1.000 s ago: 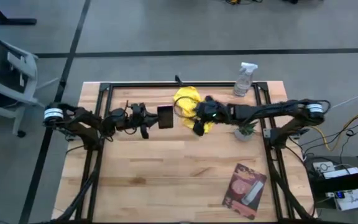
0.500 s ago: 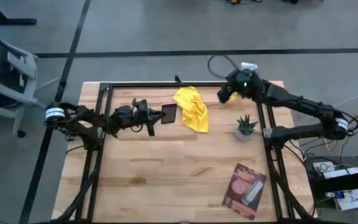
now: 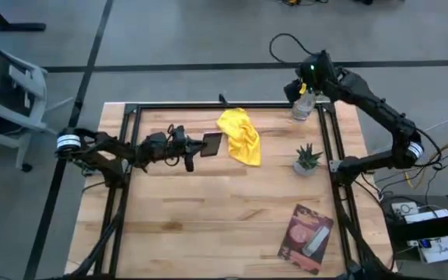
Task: Apply microfiber cloth
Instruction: Spray the pink cellphone using the spray bottle
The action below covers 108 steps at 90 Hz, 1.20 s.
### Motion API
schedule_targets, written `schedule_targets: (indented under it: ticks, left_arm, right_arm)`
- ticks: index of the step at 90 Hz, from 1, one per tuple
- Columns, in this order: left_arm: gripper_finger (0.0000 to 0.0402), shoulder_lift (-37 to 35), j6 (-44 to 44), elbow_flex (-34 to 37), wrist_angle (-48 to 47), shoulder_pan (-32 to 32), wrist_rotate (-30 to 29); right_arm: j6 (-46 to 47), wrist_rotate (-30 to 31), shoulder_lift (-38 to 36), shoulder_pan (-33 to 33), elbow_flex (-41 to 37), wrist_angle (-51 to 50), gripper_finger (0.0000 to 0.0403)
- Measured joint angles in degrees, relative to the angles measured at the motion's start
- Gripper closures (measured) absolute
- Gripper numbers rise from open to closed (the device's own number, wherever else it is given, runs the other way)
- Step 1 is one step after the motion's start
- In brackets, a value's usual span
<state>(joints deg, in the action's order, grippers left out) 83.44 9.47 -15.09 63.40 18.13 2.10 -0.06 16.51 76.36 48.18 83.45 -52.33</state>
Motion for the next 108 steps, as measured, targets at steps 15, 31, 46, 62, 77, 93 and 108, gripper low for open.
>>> schedule_targets:
  ticks: [15,31,46,62,77,93,108]
  left_arm:
    - [0.0392,0.0,-0.3,-0.3,0.1,0.0,0.0]
    - [0.0392,0.0,-0.7,-1.0,-0.7,0.0,1.4]
    - [0.0392,0.0,-1.3,-1.5,-1.0,0.0,1.6]
    - [0.0392,-0.1,-2.0,-2.6,-2.3,0.0,1.6]
    - [0.0392,-0.1,-2.0,-3.6,-5.3,0.0,1.9]
    - [0.0392,-0.1,-3.0,-4.0,-6.2,0.0,1.9]
    - [0.0393,-0.1,-3.6,-4.0,-6.1,0.0,1.9]
  right_arm:
    - [-6.3,0.0,5.8,2.3,7.5,-10.0,0.0201]
    - [-12.0,0.0,11.0,3.6,13.0,-19.6,0.0201]
    - [-19.9,3.4,14.2,3.5,18.4,-25.7,0.0188]
    - [-28.8,6.0,17.6,5.1,23.0,-29.4,0.018]
    - [-30.6,5.0,21.0,7.8,26.0,-33.2,0.0194]
    - [-31.0,-0.3,22.2,11.5,25.8,-32.9,0.0203]
    - [-30.6,-2.1,23.5,12.4,25.0,-32.9,0.0203]
